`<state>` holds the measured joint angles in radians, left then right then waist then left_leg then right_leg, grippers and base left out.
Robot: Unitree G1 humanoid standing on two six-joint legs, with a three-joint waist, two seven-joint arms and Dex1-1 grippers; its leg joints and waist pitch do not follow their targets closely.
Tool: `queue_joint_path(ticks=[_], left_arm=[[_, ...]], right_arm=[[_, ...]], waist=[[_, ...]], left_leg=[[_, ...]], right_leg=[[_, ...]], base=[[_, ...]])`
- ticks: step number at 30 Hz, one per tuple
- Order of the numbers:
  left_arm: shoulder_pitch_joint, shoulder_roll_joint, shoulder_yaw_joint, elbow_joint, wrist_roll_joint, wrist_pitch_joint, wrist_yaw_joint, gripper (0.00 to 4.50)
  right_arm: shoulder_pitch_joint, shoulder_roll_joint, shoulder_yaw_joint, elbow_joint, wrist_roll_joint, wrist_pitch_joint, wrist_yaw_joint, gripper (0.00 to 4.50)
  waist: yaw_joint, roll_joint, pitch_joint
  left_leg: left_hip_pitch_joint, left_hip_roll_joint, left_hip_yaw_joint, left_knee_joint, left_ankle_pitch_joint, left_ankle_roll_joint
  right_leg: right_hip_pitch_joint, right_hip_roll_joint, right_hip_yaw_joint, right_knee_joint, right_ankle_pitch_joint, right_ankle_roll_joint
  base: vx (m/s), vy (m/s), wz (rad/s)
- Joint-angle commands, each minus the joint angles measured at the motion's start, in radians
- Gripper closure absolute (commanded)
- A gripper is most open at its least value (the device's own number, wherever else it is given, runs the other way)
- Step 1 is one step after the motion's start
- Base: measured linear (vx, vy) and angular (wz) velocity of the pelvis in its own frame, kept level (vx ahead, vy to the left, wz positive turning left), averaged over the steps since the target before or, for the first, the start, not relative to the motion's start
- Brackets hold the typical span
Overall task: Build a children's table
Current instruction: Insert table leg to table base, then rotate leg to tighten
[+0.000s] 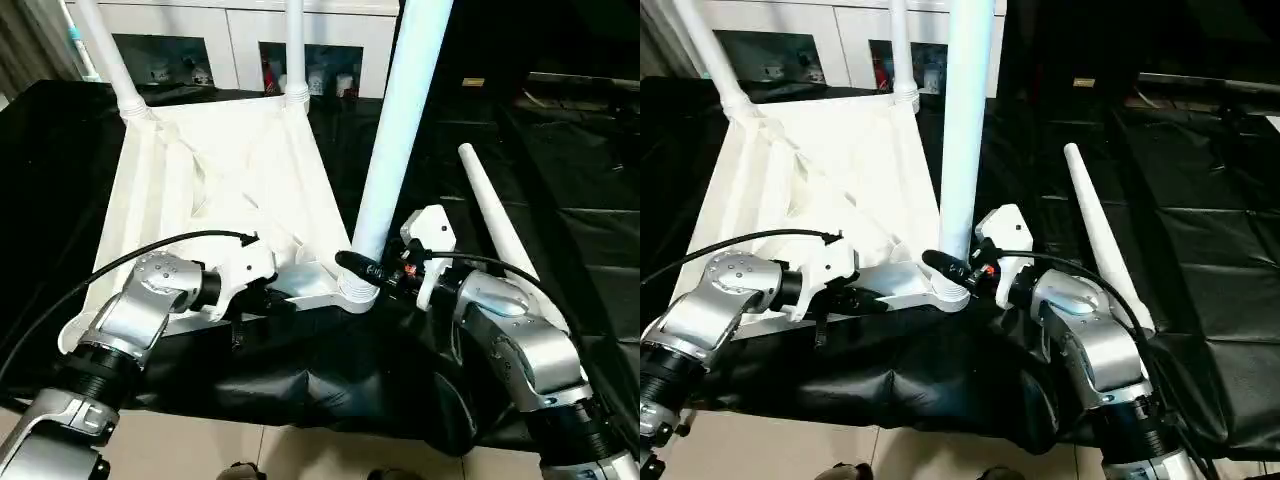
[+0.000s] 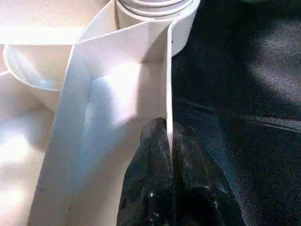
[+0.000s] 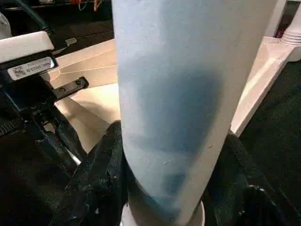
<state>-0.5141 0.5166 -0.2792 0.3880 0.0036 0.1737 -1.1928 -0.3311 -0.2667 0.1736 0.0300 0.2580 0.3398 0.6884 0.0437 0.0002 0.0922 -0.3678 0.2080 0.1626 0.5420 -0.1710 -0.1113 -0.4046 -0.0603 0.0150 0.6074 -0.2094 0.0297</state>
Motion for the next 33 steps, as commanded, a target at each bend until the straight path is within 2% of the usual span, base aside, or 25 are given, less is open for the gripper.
queue_joint_path(ticks=[1, 3, 4, 5, 6, 7, 9, 10, 11, 13, 14, 15, 16, 19, 20, 21, 22, 23, 25, 26, 28, 29, 30, 31, 33], left_arm=[[0.023, -0.008, 0.02, 0.025, 0.0, 0.002, 0.047, 4.5], [0.027, -0.005, 0.02, 0.019, 0.001, 0.007, 0.048, 4.5], [0.031, -0.005, 0.014, -0.004, -0.007, 0.026, 0.033, 4.5], [0.031, -0.005, 0.014, -0.004, -0.007, 0.026, 0.033, 4.5], [0.026, -0.009, 0.008, -0.018, -0.012, 0.036, 0.021, 4.5], [0.017, -0.013, -0.001, -0.018, -0.011, 0.033, 0.011, 4.5], [0.003, -0.019, -0.011, -0.004, -0.006, 0.02, 0.003, 4.5], [-0.009, -0.026, -0.018, 0.016, -0.004, 0.01, -0.004, 4.5], [-0.019, -0.029, -0.026, 0.038, 0.0, -0.003, -0.012, 4.5], [-0.037, -0.032, -0.03, 0.075, 0.012, -0.023, -0.007, 4.5], [-0.043, -0.035, -0.025, 0.084, 0.011, -0.021, -0.003, 4.5], [-0.046, -0.037, -0.021, 0.088, 0.009, -0.018, 0.0, 4.5], [-0.048, -0.039, -0.018, 0.088, 0.01, -0.014, 0.007, 4.5], [-0.041, -0.034, -0.014, 0.072, 0.004, -0.002, 0.005, 4.5], [-0.039, -0.033, -0.014, 0.069, 0.003, -0.001, 0.004, 4.5], [-0.035, -0.03, -0.014, 0.065, 0.002, -0.001, -0.001, 4.5], [-0.031, -0.027, -0.013, 0.061, 0.0, -0.01, -0.006, 4.5], [-0.031, -0.027, -0.013, 0.061, 0.0, -0.01, -0.006, 4.5], [-0.022, -0.019, -0.008, 0.049, -0.013, -0.028, -0.028, 4.5], [-0.02, -0.015, -0.004, 0.044, -0.021, -0.03, -0.038, 4.5], [-0.014, -0.006, 0.002, 0.029, -0.038, -0.028, -0.062, 4.5], [-0.014, -0.006, 0.002, 0.029, -0.038, -0.028, -0.062, 4.5], [-0.011, 0.002, 0.003, 0.02, -0.043, -0.025, -0.072, 4.5], [-0.01, 0.007, 0.005, 0.014, -0.045, -0.023, -0.077, 4.5], [-0.009, 0.012, 0.006, 0.01, -0.047, -0.021, -0.082, 4.5]], right_arm=[[0.053, 0.011, 0.083, 0.115, -0.022, 0.059, 0.024, 2.65], [0.048, 0.008, 0.085, 0.121, -0.026, 0.058, 0.026, 2.65], [0.037, -0.007, 0.082, 0.129, -0.028, 0.056, 0.041, 2.65], [0.037, -0.007, 0.082, 0.129, -0.028, 0.056, 0.041, 2.65], [0.03, -0.02, 0.075, 0.122, -0.023, 0.06, 0.055, 2.65], [0.023, -0.027, 0.065, 0.121, -0.021, 0.059, 0.056, 2.65], [0.018, -0.036, 0.06, 0.119, -0.025, 0.051, 0.063, 2.65], [0.015, -0.042, 0.059, 0.124, -0.035, 0.038, 0.063, 2.65], [0.015, -0.044, 0.058, 0.13, -0.044, 0.03, 0.059, 2.65], [0.017, -0.043, 0.055, 0.133, -0.05, 0.024, 0.058, 2.65], [0.019, -0.041, 0.055, 0.134, -0.053, 0.022, 0.056, 2.65], [0.021, -0.04, 0.056, 0.134, -0.055, 0.02, 0.055, 2.65], [0.021, -0.04, 0.059, 0.134, -0.057, 0.02, 0.06, 2.65], [0.012, -0.045, 0.073, 0.146, -0.061, 0.016, 0.081, 2.65], [0.009, -0.046, 0.075, 0.148, -0.061, 0.014, 0.086, 2.65], [0.005, -0.05, 0.079, 0.154, -0.062, 0.011, 0.094, 2.65], [-0.004, -0.054, 0.083, 0.165, -0.059, 0.007, 0.11, 2.65], [-0.004, -0.054, 0.083, 0.165, -0.059, 0.007, 0.11, 2.65], [-0.024, -0.072, 0.089, 0.184, -0.05, -0.005, 0.162, 2.65], [-0.032, -0.08, 0.09, 0.189, -0.044, -0.006, 0.185, 2.65], [-0.046, -0.092, 0.09, 0.201, -0.039, -0.013, 0.226, 2.65], [-0.046, -0.092, 0.09, 0.201, -0.039, -0.013, 0.226, 2.65], [-0.054, -0.099, 0.092, 0.21, -0.038, -0.018, 0.247, 2.65], [-0.06, -0.104, 0.093, 0.22, -0.04, -0.025, 0.262, 2.65], [-0.068, -0.108, 0.095, 0.233, -0.041, -0.032, 0.279, 2.65]], waist=[[-0.002, 0.0, -0.021], [-0.004, -0.003, -0.023], [-0.006, 0.01, -0.023], [-0.006, 0.01, -0.023], [-0.006, 0.027, -0.022], [-0.009, 0.019, -0.024], [-0.015, 0.039, -0.025], [-0.012, 0.046, -0.018], [-0.012, 0.046, -0.015], [-0.011, 0.049, -0.017], [-0.01, 0.046, -0.01], [-0.01, 0.05, -0.01], [-0.008, 0.04, -0.004], [-0.008, 0.042, 0.004], [-0.012, 0.022, 0.006], [-0.01, 0.032, 0.009], [-0.014, 0.022, 0.011], [-0.012, 0.028, 0.01], [-0.015, 0.008, 0.013], [-0.014, 0.014, 0.015], [-0.013, 0.009, 0.015], [-0.014, -0.007, 0.012], [-0.012, 0.0, 0.012], [-0.012, 0.0, 0.013], [-0.011, -0.008, 0.009]], left_leg=[[0.004, 0.008, 0.005, -0.075, -0.365, -0.02], [0.003, 0.008, 0.003, -0.077, -0.366, -0.021], [0.007, 0.009, 0.003, -0.077, -0.373, -0.024], [0.007, 0.009, 0.003, -0.077, -0.373, -0.024], [0.006, 0.01, 0.002, -0.08, -0.354, -0.03], [0.009, 0.011, 0.006, -0.078, -0.355, -0.029], [0.009, 0.006, 0.011, -0.072, -0.327, -0.036], [0.007, 0.003, 0.01, -0.075, -0.335, -0.038], [0.008, 0.004, 0.01, -0.075, -0.338, -0.038], [0.005, 0.002, 0.012, -0.072, -0.307, -0.027], [0.004, 0.002, 0.013, -0.073, -0.307, -0.023], [0.007, 0.004, 0.013, -0.074, -0.311, -0.024], [0.004, 0.005, 0.012, -0.076, -0.318, -0.02], [0.007, 0.009, 0.009, -0.083, -0.36, -0.02], [0.005, 0.009, 0.011, -0.083, -0.365, -0.016], [0.006, 0.009, 0.006, -0.087, -0.383, -0.017], [0.006, 0.012, 0.006, -0.088, -0.386, -0.014], [0.006, 0.012, 0.004, -0.088, -0.386, -0.015], [0.003, 0.013, 0.004, -0.09, -0.392, -0.01], [0.004, 0.015, 0.003, -0.092, -0.387, -0.006], [0.003, 0.015, 0.005, -0.091, -0.359, -0.001], [0.001, 0.014, 0.008, -0.089, -0.343, 0.006], [0.001, 0.015, 0.009, -0.089, -0.309, 0.011], [0.001, 0.015, 0.011, -0.088, -0.302, 0.014], [0.0, 0.014, 0.016, -0.081, -0.247, 0.024]], right_leg=[[0.003, -0.045, 0.025, -0.112, -0.488, -0.089], [0.005, -0.045, 0.025, -0.113, -0.504, -0.079], [0.002, -0.044, 0.026, -0.114, -0.499, -0.081], [0.002, -0.044, 0.026, -0.114, -0.499, -0.081], [0.005, -0.042, 0.025, -0.108, -0.436, -0.097], [0.004, -0.039, 0.023, -0.112, -0.41, -0.105], [0.016, -0.03, 0.017, -0.106, -0.244, -0.148], [0.017, -0.029, 0.016, -0.103, -0.245, -0.16], [0.015, -0.031, 0.017, -0.103, -0.254, -0.161], [0.02, -0.033, 0.018, -0.102, -0.239, -0.169], [0.017, -0.033, 0.019, -0.103, -0.259, -0.164], [0.016, -0.037, 0.02, -0.105, -0.273, -0.165], [0.015, -0.038, 0.021, -0.106, -0.31, -0.157], [0.007, -0.042, 0.022, -0.116, -0.407, -0.136], [0.007, -0.041, 0.023, -0.118, -0.426, -0.128], [0.003, -0.044, 0.023, -0.119, -0.478, -0.115], [0.0, -0.045, 0.024, -0.123, -0.498, -0.105], [0.0, -0.047, 0.025, -0.12, -0.499, -0.104], [-0.001, -0.047, 0.024, -0.123, -0.516, -0.097], [-0.004, -0.05, 0.025, -0.123, -0.521, -0.094], [-0.001, -0.049, 0.025, -0.122, -0.481, -0.1], [0.003, -0.047, 0.024, -0.121, -0.466, -0.102], [0.004, -0.047, 0.025, -0.117, -0.421, -0.111], [0.003, -0.047, 0.024, -0.116, -0.403, -0.117], [0.01, -0.044, 0.023, -0.108, -0.316, -0.142]], base=[[0.0, 0.0, 0.0], [0.0, 0.0, 0.0], [0.0, 0.0, 0.0], [0.0, 0.0, 0.0], [0.0, 0.0, 0.0], [0.0, 0.0, 0.0], [0.0, 0.0, 0.0], [0.0, 0.0, 0.0], [0.0, 0.0, 0.0], [0.0, 0.0, 0.0], [0.0, 0.0, 0.0], [0.0, 0.0, 0.0], [0.0, 0.0, 0.0], [0.0, 0.0, 0.0], [0.0, 0.0, 0.0], [0.0, 0.0, 0.0], [0.0, 0.0, 0.0], [0.0, 0.0, 0.0], [0.0, 0.0, 0.0], [0.0, 0.0, 0.0], [0.0, 0.0, 0.0], [0.0, 0.0, 0.0], [0.0, 0.0, 0.0], [0.0, 0.0, 0.0], [0.0, 0.0, 0.0]])
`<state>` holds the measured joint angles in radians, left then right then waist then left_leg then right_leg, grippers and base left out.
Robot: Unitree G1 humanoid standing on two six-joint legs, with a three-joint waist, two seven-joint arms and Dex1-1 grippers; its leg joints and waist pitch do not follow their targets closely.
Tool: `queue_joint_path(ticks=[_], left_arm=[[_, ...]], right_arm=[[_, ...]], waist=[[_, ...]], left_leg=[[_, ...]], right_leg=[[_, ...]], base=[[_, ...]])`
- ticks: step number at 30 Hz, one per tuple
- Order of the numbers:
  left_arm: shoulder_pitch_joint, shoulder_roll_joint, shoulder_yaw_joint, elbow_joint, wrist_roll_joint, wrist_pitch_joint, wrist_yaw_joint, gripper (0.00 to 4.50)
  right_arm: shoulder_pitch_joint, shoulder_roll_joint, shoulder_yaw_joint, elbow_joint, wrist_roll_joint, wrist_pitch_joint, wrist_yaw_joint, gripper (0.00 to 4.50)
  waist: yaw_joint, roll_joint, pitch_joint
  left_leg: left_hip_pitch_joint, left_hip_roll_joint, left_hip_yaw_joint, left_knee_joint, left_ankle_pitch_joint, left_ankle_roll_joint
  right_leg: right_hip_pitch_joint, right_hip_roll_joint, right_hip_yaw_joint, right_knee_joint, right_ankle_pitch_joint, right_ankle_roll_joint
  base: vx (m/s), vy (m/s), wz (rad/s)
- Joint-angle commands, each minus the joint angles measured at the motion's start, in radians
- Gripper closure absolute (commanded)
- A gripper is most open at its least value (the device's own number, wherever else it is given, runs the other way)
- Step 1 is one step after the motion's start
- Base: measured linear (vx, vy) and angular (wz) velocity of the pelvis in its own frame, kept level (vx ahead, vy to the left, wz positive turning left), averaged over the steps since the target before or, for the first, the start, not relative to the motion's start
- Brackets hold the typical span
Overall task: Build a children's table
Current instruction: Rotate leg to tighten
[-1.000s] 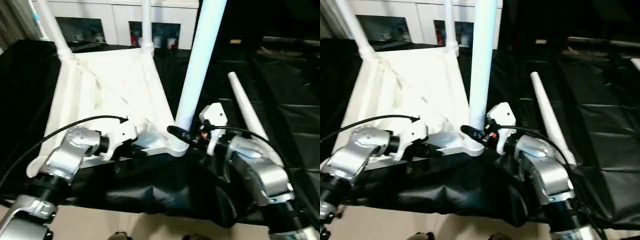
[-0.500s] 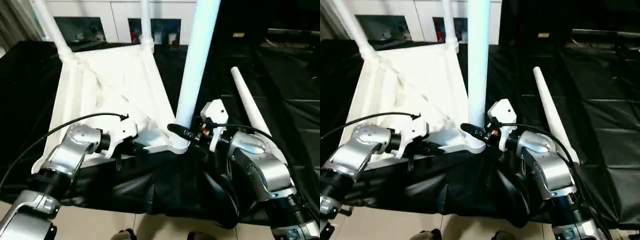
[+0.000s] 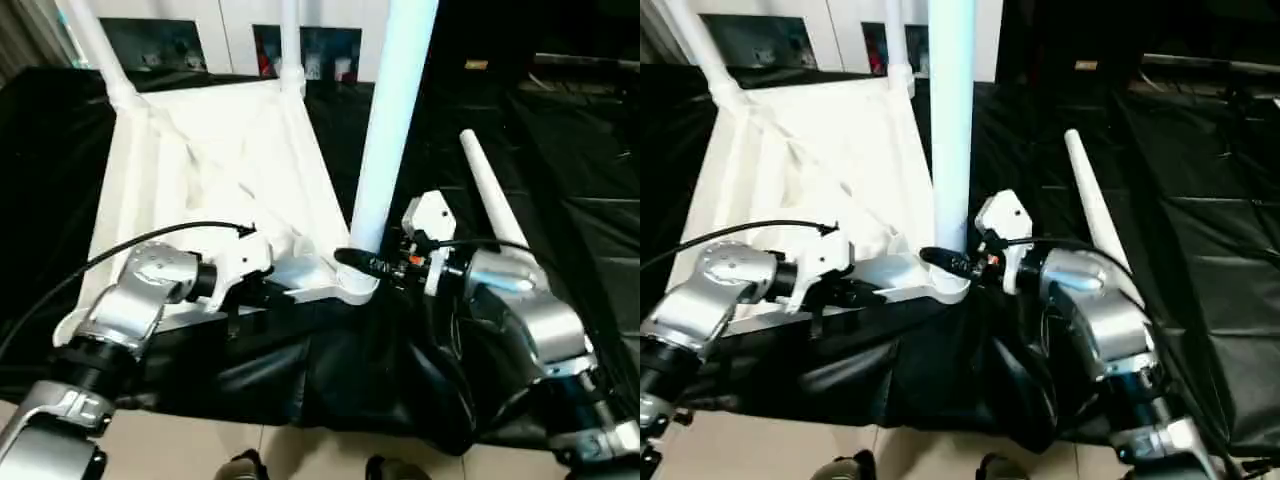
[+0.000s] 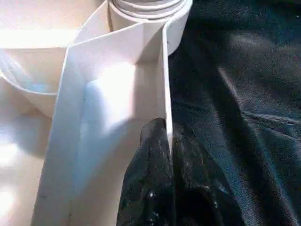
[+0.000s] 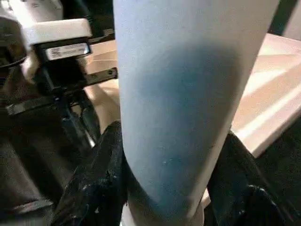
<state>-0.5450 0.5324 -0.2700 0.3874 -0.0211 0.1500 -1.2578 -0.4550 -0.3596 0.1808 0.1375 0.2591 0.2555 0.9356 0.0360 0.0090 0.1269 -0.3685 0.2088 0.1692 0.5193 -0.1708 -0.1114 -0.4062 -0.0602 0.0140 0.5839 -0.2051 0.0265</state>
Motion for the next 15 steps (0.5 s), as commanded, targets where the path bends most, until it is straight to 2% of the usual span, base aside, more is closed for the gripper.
queue_joint_path(ticks=[1, 4, 7, 9, 12, 13, 15], left_arm=[[0.022, 0.001, -0.003, 0.007, -0.023, 0.004, -0.023, 4.5], [0.026, 0.015, -0.006, 0.0, -0.028, 0.01, -0.048, 4.5], [0.029, 0.031, -0.01, -0.006, -0.035, 0.01, -0.081, 4.5], [0.028, 0.038, -0.01, -0.006, -0.035, 0.007, -0.088, 4.5], [0.027, 0.042, -0.01, -0.007, -0.031, 0.006, -0.088, 4.5], [0.026, 0.045, -0.01, -0.008, -0.029, 0.006, -0.083, 4.5], [0.026, 0.051, -0.007, -0.01, -0.016, 0.009, -0.053, 4.5]], right_arm=[[0.049, -0.018, 0.089, 0.136, -0.043, 0.046, 0.043, 2.65], [0.035, -0.017, 0.09, 0.164, -0.045, 0.035, 0.061, 2.65], [0.013, -0.015, 0.092, 0.202, -0.047, 0.017, 0.095, 2.65], [0.005, -0.014, 0.092, 0.22, -0.05, 0.008, 0.109, 2.65], [0.0, -0.014, 0.09, 0.231, -0.054, 0.001, 0.122, 2.65], [-0.003, -0.014, 0.091, 0.241, -0.055, -0.005, 0.127, 2.65], [-0.008, -0.009, 0.086, 0.256, -0.059, -0.015, 0.114, 2.65]], waist=[[-0.003, -0.015, -0.028], [-0.005, -0.014, -0.028], [-0.007, -0.013, -0.027], [-0.006, -0.016, -0.027], [-0.006, -0.016, -0.028], [-0.006, -0.021, -0.031], [-0.005, -0.02, -0.031]], left_leg=[[-0.002, 0.011, 0.01, -0.057, -0.217, 0.027], [-0.001, 0.009, 0.013, -0.053, -0.189, 0.031], [0.003, 0.011, 0.014, -0.055, -0.227, 0.027], [0.005, 0.013, 0.014, -0.056, -0.239, 0.024], [0.005, 0.013, 0.013, -0.056, -0.231, 0.023], [0.005, 0.013, 0.014, -0.054, -0.221, 0.026], [0.006, 0.013, 0.015, -0.054, -0.214, 0.027]], right_leg=[[0.016, -0.043, 0.021, -0.078, -0.27, -0.153], [0.02, -0.041, 0.019, -0.073, -0.196, -0.176], [0.018, -0.043, 0.019, -0.076, -0.246, -0.182], [0.017, -0.045, 0.021, -0.079, -0.277, -0.178], [0.018, -0.044, 0.021, -0.077, -0.267, -0.18], [0.02, -0.043, 0.021, -0.076, -0.246, -0.183], [0.019, -0.042, 0.02, -0.074, -0.231, -0.188]], base=[[0.0, 0.0, 0.0], [0.0, 0.0, 0.0], [0.0, 0.0, 0.0], [0.0, 0.0, 0.0], [0.0, 0.0, 0.0], [0.0, 0.0, 0.0], [0.0, 0.0, 0.0]])
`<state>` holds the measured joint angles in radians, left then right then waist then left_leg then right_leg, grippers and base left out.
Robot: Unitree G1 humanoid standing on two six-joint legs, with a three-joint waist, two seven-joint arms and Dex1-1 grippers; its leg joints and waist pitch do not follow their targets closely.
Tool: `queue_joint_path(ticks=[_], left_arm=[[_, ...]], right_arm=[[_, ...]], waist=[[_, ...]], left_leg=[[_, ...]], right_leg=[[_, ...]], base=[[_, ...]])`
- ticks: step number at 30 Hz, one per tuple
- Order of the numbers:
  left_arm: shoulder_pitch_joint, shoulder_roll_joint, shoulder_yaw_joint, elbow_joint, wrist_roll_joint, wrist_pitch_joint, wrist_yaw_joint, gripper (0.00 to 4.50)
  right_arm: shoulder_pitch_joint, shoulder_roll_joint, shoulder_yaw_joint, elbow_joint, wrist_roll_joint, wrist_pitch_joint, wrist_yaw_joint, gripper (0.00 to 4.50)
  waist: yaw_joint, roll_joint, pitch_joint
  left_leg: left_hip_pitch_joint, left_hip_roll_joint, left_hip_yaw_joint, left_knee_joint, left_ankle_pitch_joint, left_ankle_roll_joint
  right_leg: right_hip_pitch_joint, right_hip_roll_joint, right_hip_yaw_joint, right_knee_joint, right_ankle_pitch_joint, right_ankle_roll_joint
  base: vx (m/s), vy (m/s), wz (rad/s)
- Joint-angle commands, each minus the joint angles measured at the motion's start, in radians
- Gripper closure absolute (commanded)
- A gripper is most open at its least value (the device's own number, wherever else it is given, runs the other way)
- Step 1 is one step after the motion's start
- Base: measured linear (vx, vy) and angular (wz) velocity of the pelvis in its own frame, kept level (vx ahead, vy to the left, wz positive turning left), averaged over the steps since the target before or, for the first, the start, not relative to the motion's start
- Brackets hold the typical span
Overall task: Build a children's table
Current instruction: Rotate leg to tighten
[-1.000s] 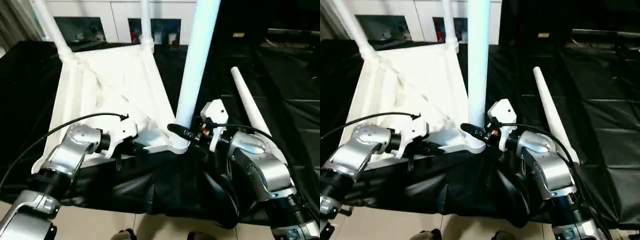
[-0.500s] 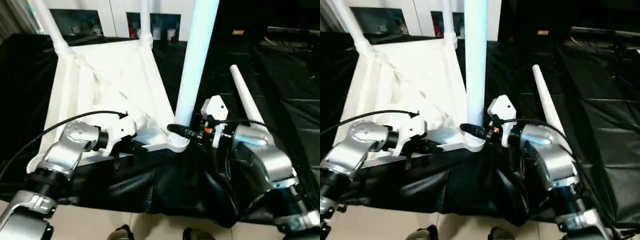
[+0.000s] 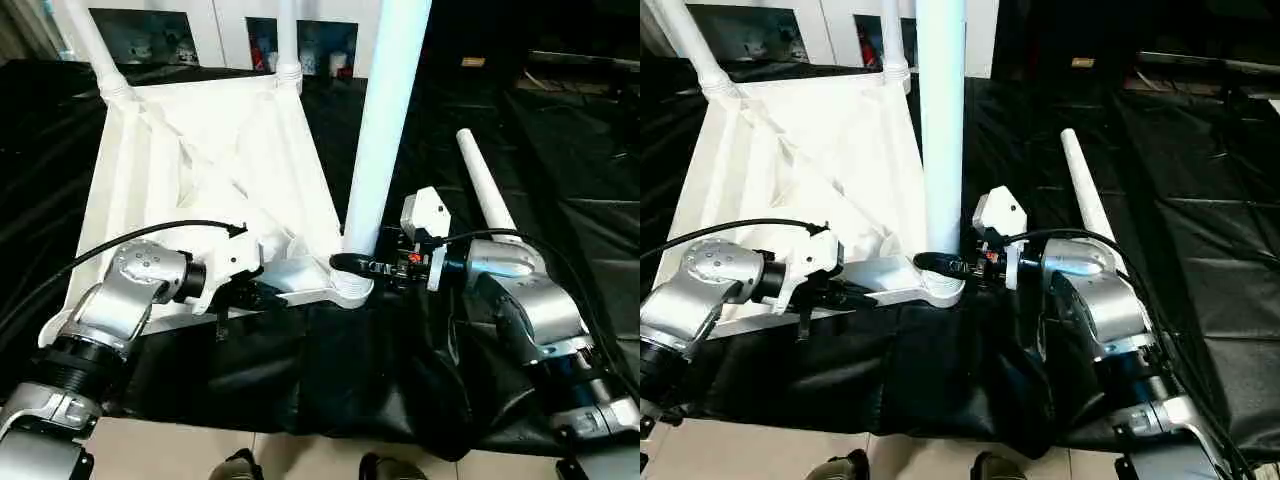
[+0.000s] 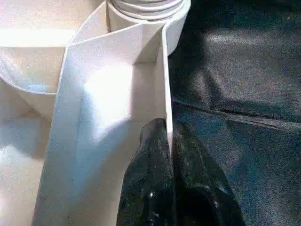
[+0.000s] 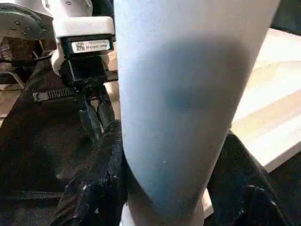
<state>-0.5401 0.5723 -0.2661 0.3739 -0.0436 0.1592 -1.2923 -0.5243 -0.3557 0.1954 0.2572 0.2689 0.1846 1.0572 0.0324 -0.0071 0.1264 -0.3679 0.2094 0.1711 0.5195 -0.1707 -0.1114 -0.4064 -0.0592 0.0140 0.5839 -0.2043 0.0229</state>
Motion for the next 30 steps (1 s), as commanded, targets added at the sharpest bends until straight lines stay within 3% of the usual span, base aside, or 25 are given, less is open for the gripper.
queue_joint_path(ticks=[1, 3, 5, 7, 9, 12, 15, 20, 22, 23, 30], left_arm=[[0.021, 0.011, -0.01, 0.004, 0.015, 0.0, -0.001, 4.5], [0.023, 0.008, -0.007, 0.003, 0.021, 0.005, 0.019, 4.5], [0.038, -0.018, 0.015, -0.014, 0.024, 0.065, 0.108, 4.5], [0.046, -0.036, 0.031, -0.032, 0.01, 0.099, 0.139, 4.5], [0.05, -0.047, 0.035, -0.045, 0.008, 0.121, 0.156, 4.5], [0.05, -0.09, 0.049, -0.07, 0.01, 0.195, 0.233, 4.5], [0.036, -0.149, 0.065, -0.083, 0.019, 0.275, 0.329, 4.5], [-0.011, -0.266, 0.092, -0.048, 0.05, 0.393, 0.519, 4.5], [-0.036, -0.338, 0.097, -0.004, 0.065, 0.431, 0.616, 4.5], [-0.045, -0.36, 0.101, 0.014, 0.07, 0.437, 0.648, 4.5], [-0.074, -0.405, 0.09, 0.065, 0.102, 0.428, 0.714, 4.5]], right_arm=[[0.058, -0.007, 0.068, 0.144, -0.071, 0.053, -0.017, 2.65], [0.058, 0.0, 0.064, 0.152, -0.076, 0.051, -0.036, 2.65], [0.053, 0.061, 0.021, 0.207, -0.108, 0.024, -0.204, 2.65], [0.058, 0.089, 0.001, 0.22, -0.101, 0.032, -0.253, 2.65], [0.066, 0.104, -0.002, 0.224, -0.101, 0.031, -0.272, 2.65], [0.082, 0.151, -0.006, 0.238, -0.106, 0.03, -0.331, 2.65], [0.076, 0.2, -0.008, 0.271, -0.113, 0.032, -0.393, 2.65], [0.011, 0.281, -0.025, 0.4, -0.144, 0.006, -0.556, 2.65], [-0.03, 0.337, -0.073, 0.478, -0.131, 0.008, -0.677, 2.65], [-0.042, 0.354, -0.091, 0.498, -0.124, 0.009, -0.715, 2.65], [-0.071, 0.409, -0.129, 0.53, -0.112, 0.012, -0.782, 2.65]], waist=[[-0.002, -0.004, -0.03], [-0.002, -0.004, -0.028], [-0.003, -0.006, -0.027], [-0.008, -0.008, -0.022], [-0.01, -0.012, -0.023], [-0.013, -0.011, -0.023], [-0.017, -0.012, -0.024], [-0.025, -0.014, -0.025], [-0.023, -0.017, -0.028], [-0.024, -0.016, -0.028], [-0.02, -0.02, -0.033]], left_leg=[[0.006, 0.012, 0.013, -0.054, -0.215, 0.026], [0.006, 0.013, 0.013, -0.057, -0.231, 0.021], [0.006, 0.014, 0.012, -0.059, -0.254, 0.012], [-0.005, 0.012, 0.004, -0.069, -0.284, -0.012], [-0.002, 0.012, -0.002, -0.072, -0.314, -0.019], [0.002, 0.014, 0.002, -0.069, -0.318, -0.01], [0.001, 0.012, 0.005, -0.067, -0.301, -0.013], [0.001, 0.006, 0.008, -0.062, -0.294, -0.012], [0.0, 0.006, 0.006, -0.062, -0.3, -0.007], [0.003, 0.004, 0.008, -0.061, -0.306, -0.008], [-0.002, 0.003, 0.001, -0.066, -0.345, -0.006]], right_leg=[[0.019, -0.043, 0.02, -0.074, -0.23, -0.186], [0.018, -0.044, 0.02, -0.075, -0.246, -0.189], [0.016, -0.047, 0.021, -0.079, -0.294, -0.179], [0.019, -0.051, 0.018, -0.083, -0.397, -0.156], [0.013, -0.054, 0.019, -0.09, -0.489, -0.115], [0.005, -0.049, 0.023, -0.093, -0.455, -0.116], [0.005, -0.046, 0.022, -0.09, -0.404, -0.131], [0.004, -0.043, 0.023, -0.092, -0.396, -0.133], [0.006, -0.044, 0.022, -0.094, -0.42, -0.113], [0.001, -0.042, 0.022, -0.097, -0.419, -0.106], [0.001, -0.041, 0.019, -0.1, -0.442, -0.059]], base=[[0.0, 0.0, 0.0], [0.0, 0.0, 0.0], [0.0, 0.0, 0.0], [0.0, 0.0, 0.0], [0.0, 0.0, 0.0], [0.0, 0.0, 0.0], [0.0, 0.0, 0.0], [0.0, 0.0, 0.0], [0.0, 0.0, 0.0], [0.0, 0.0, 0.0], [0.0, 0.0, 0.0]])
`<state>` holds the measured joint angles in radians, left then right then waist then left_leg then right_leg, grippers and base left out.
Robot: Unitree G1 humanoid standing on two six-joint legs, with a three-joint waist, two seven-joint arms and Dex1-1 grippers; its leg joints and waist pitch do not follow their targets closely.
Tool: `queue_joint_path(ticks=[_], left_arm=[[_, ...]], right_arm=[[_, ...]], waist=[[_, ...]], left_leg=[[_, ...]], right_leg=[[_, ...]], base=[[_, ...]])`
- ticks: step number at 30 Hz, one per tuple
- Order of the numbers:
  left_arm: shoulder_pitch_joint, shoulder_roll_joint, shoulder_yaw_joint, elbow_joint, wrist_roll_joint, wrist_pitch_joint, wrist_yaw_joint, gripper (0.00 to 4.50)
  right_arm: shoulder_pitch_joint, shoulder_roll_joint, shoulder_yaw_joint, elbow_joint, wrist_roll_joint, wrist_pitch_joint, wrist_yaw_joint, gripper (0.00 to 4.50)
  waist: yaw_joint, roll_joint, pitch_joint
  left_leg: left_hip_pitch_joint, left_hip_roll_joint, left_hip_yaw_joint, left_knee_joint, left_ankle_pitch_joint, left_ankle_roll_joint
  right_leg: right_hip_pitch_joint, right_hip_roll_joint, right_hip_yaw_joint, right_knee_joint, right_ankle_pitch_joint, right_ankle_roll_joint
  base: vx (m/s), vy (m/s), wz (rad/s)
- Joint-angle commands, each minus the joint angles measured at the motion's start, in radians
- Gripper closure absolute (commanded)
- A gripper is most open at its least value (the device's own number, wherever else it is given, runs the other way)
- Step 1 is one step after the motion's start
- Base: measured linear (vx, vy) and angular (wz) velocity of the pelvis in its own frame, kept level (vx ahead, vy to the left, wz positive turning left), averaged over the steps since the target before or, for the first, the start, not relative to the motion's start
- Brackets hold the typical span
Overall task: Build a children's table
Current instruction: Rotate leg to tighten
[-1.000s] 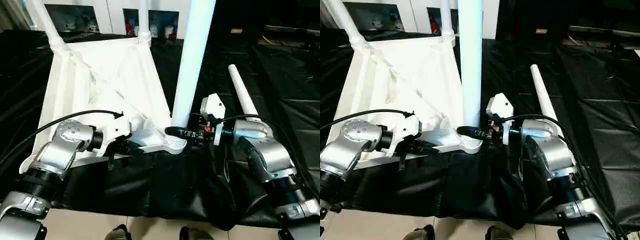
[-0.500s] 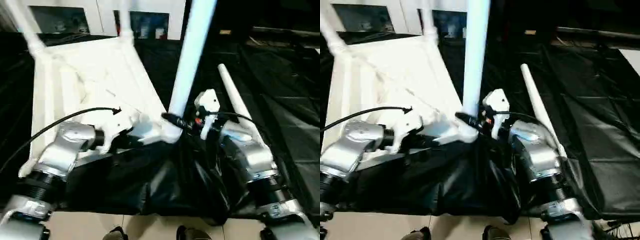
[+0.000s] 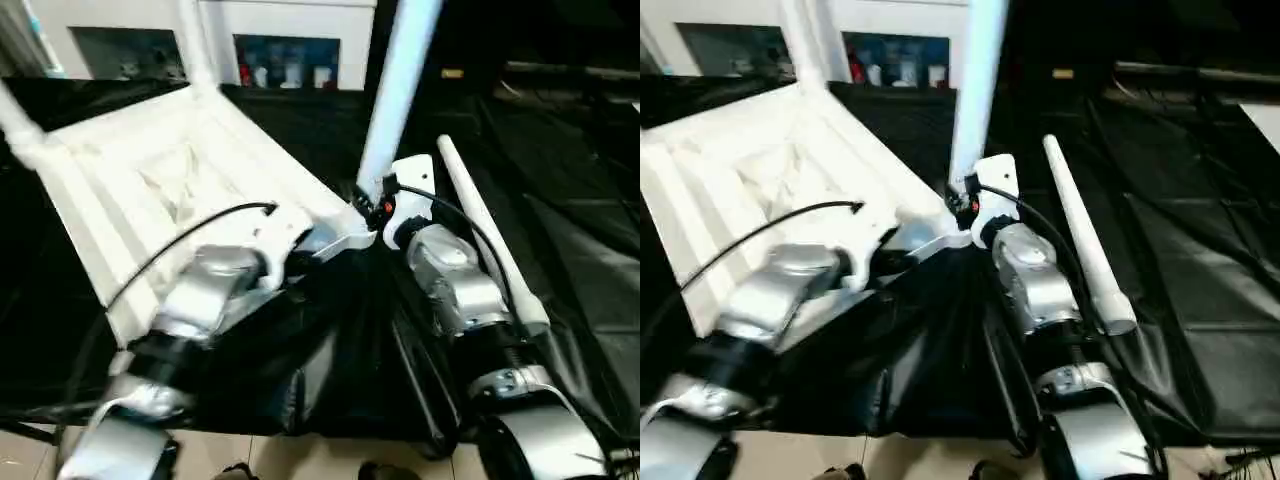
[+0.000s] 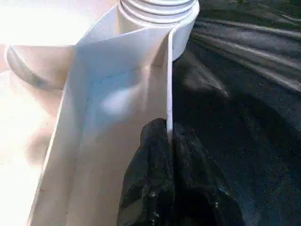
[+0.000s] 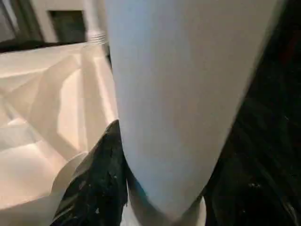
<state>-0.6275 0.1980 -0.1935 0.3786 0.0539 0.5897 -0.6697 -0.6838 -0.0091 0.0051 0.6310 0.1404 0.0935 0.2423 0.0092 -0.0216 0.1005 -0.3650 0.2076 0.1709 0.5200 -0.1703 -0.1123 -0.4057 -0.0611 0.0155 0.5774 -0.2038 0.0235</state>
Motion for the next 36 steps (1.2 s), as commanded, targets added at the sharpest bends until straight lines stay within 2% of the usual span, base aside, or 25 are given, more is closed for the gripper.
queue_joint_path(ticks=[1, 2, 4, 7, 11, 12, 17, 18, 19, 20, 21, 22, 23, 24, 25, 26, 27, 28, 30, 33, 36], left_arm=[[0.014, -0.031, 0.016, 0.049, 0.006, 0.009, 0.088, 4.5], [0.014, -0.031, 0.015, 0.047, 0.007, 0.011, 0.088, 4.5], [0.017, -0.024, 0.012, 0.035, 0.014, 0.019, 0.084, 4.5], [0.019, -0.013, 0.013, 0.026, 0.016, 0.028, 0.082, 4.5], [0.017, 0.003, 0.006, 0.024, 0.011, 0.016, 0.065, 4.5], [0.017, 0.003, 0.006, 0.024, 0.011, 0.016, 0.065, 4.5], [0.038, 0.038, -0.037, -0.016, 0.015, -0.025, -0.012, 4.5], [0.055, 0.071, -0.072, -0.053, 0.024, -0.042, -0.067, 4.5], [0.063, 0.09, -0.086, -0.073, 0.025, -0.034, -0.093, 4.5], [0.072, 0.115, -0.103, -0.092, 0.026, -0.05, -0.128, 4.5], [0.074, 0.122, -0.107, -0.097, 0.026, -0.055, -0.138, 4.5], [0.081, 0.143, -0.119, -0.112, 0.026, -0.07, -0.167, 4.5], [0.087, 0.166, -0.128, -0.129, 0.022, -0.067, -0.196, 4.5], [0.093, 0.193, -0.135, -0.146, 0.019, -0.077, -0.228, 4.5], [0.096, 0.209, -0.138, -0.156, 0.015, -0.08, -0.244, 4.5], [0.103, 0.248, -0.135, -0.188, -0.001, -0.062, -0.285, 4.5], [0.103, 0.248, -0.135, -0.188, -0.001, -0.062, -0.285, 4.5], [0.108, 0.269, -0.133, -0.205, -0.012, -0.056, -0.313, 4.5], [0.121, 0.318, -0.137, -0.246, -0.028, -0.063, -0.374, 4.5], [0.141, 0.379, -0.138, -0.3, -0.048, -0.062, -0.443, 4.5], [0.152, 0.416, -0.129, -0.325, -0.062, -0.066, -0.474, 4.5]], right_arm=[[0.082, 0.07, 0.063, 0.158, 0.011, 0.102, 0.032, 2.65], [0.081, 0.071, 0.063, 0.16, 0.01, 0.102, 0.032, 2.65], [0.068, 0.075, 0.06, 0.178, 0.0, 0.091, 0.027, 2.66], [0.044, 0.08, 0.061, 0.21, -0.018, 0.074, 0.035, 2.66], [0.023, 0.076, 0.061, 0.221, -0.031, 0.069, 0.042, 2.66], [0.023, 0.076, 0.061, 0.221, -0.031, 0.069, 0.042, 2.66], [0.006, 0.05, 0.071, 0.205, -0.031, 0.072, 0.119, 2.66], [-0.001, 0.024, 0.094, 0.188, -0.037, 0.093, 0.185, 2.66], [-0.005, 0.007, 0.11, 0.18, -0.041, 0.106, 0.224, 2.66], [-0.007, -0.016, 0.128, 0.166, -0.046, 0.123, 0.27, 2.66], [-0.007, -0.023, 0.133, 0.162, -0.047, 0.128, 0.282, 2.66], [-0.009, -0.043, 0.147, 0.149, -0.051, 0.142, 0.32, 2.66], [-0.009, -0.067, 0.163, 0.133, -0.055, 0.155, 0.366, 2.66], [-0.008, -0.095, 0.179, 0.112, -0.054, 0.176, 0.421, 2.66], [-0.007, -0.111, 0.188, 0.1, -0.055, 0.188, 0.455, 2.66], [-0.004, -0.16, 0.219, 0.068, -0.062, 0.209, 0.544, 2.66], [-0.004, -0.16, 0.219, 0.068, -0.062, 0.209, 0.544, 2.66], [-0.002, -0.186, 0.239, 0.051, -0.066, 0.212, 0.597, 2.66], [0.0, -0.233, 0.275, 0.023, -0.072, 0.21, 0.697, 2.66], [-0.013, -0.271, 0.296, 0.019, -0.078, 0.205, 0.801, 2.66], [-0.026, -0.29, 0.307, 0.02, -0.073, 0.201, 0.855, 2.66]], waist=[[0.003, -0.004, -0.007], [-0.002, -0.007, -0.009], [-0.001, -0.008, -0.009], [-0.003, -0.009, -0.007], [-0.004, -0.009, -0.008], [-0.004, -0.008, -0.007], [-0.004, -0.009, -0.01], [-0.002, -0.009, -0.015], [-0.005, -0.01, -0.014], [-0.006, -0.01, -0.019], [-0.006, -0.01, -0.019], [-0.003, -0.007, -0.021], [-0.005, -0.008, -0.024], [-0.002, -0.008, -0.027], [-0.001, -0.005, -0.029], [-0.002, -0.005, -0.03], [0.001, -0.005, -0.031], [0.0, -0.004, -0.036], [-0.001, -0.005, -0.039], [-0.001, -0.005, -0.044], [-0.001, -0.007, -0.042]], left_leg=[[-0.004, 0.006, 0.0, -0.068, -0.362, -0.006], [-0.01, 0.005, -0.004, -0.069, -0.362, -0.008], [-0.007, 0.005, -0.001, -0.067, -0.362, -0.004], [-0.015, 0.004, -0.004, -0.07, -0.369, -0.006], [-0.014, 0.005, -0.005, -0.071, -0.378, -0.009], [-0.01, 0.006, -0.003, -0.07, -0.388, -0.01], [-0.011, 0.007, -0.004, -0.072, -0.397, -0.009], [-0.013, 0.01, -0.006, -0.072, -0.382, -0.006], [-0.016, 0.011, -0.003, -0.071, -0.37, -0.002], [-0.012, 0.011, 0.004, -0.064, -0.321, 0.001], [-0.012, 0.011, 0.004, -0.064, -0.321, 0.001], [-0.012, 0.01, 0.008, -0.059, -0.275, 0.013], [-0.012, 0.01, 0.009, -0.057, -0.251, 0.014], [-0.011, 0.008, 0.01, -0.054, -0.208, 0.019], [-0.008, 0.008, 0.014, -0.048, -0.159, 0.026], [-0.006, 0.008, 0.016, -0.046, -0.137, 0.028], [-0.004, 0.007, 0.015, -0.045, -0.112, 0.028], [-0.001, 0.004, 0.018, -0.037, -0.042, 0.043], [0.0, 0.0, 0.02, -0.031, 0.001, 0.057], [0.003, 0.001, 0.022, -0.026, 0.017, 0.077], [0.007, 0.005, 0.022, -0.027, -0.01, 0.087]], right_leg=[[-0.002, -0.039, 0.016, -0.095, -0.458, -0.052], [0.002, -0.041, 0.015, -0.094, -0.463, -0.049], [-0.004, -0.039, 0.017, -0.096, -0.457, -0.049], [-0.003, -0.041, 0.015, -0.098, -0.499, -0.039], [-0.006, -0.04, 0.015, -0.097, -0.494, -0.036], [-0.011, -0.039, 0.016, -0.099, -0.496, -0.037], [-0.01, -0.04, 0.017, -0.1, -0.498, -0.036], [-0.005, -0.042, 0.016, -0.095, -0.463, -0.043], [-0.003, -0.038, 0.017, -0.092, -0.429, -0.052], [0.0, -0.035, 0.017, -0.084, -0.32, -0.087], [0.0, -0.035, 0.017, -0.084, -0.32, -0.087], [0.008, -0.034, 0.015, -0.077, -0.231, -0.119], [0.011, -0.033, 0.015, -0.073, -0.193, -0.133], [0.02, -0.031, 0.012, -0.066, -0.125, -0.155], [0.022, -0.028, 0.012, -0.058, -0.034, -0.175], [0.025, -0.026, 0.011, -0.053, 0.011, -0.187], [0.03, -0.024, 0.009, -0.048, 0.055, -0.196], [0.038, -0.021, 0.009, -0.036, 0.197, -0.226], [0.043, -0.017, 0.007, -0.027, 0.291, -0.246], [0.048, -0.018, 0.007, -0.019, 0.357, -0.27], [0.048, -0.023, 0.006, -0.021, 0.296, -0.29]], base=[[0.0, 0.0, 0.0], [0.0, 0.0, 0.0], [0.0, 0.0, 0.0], [0.0, 0.0, 0.0], [0.0, 0.0, 0.0], [0.0, 0.0, 0.0], [0.0, 0.0, 0.0], [0.0, 0.0, 0.0], [0.0, 0.0, 0.0], [0.0, 0.0, 0.0], [0.0, 0.0, 0.0], [0.0, 0.0, 0.0], [0.0, 0.0, 0.0], [0.054, -0.011, -0.01], [0.054, -0.011, -0.01], [0.057, -0.001, 0.0], [0.055, 0.01, 0.0], [0.055, 0.01, 0.0], [0.025, 0.006, 0.0], [0.0, 0.0, 0.0], [0.0, 0.0, 0.0]])
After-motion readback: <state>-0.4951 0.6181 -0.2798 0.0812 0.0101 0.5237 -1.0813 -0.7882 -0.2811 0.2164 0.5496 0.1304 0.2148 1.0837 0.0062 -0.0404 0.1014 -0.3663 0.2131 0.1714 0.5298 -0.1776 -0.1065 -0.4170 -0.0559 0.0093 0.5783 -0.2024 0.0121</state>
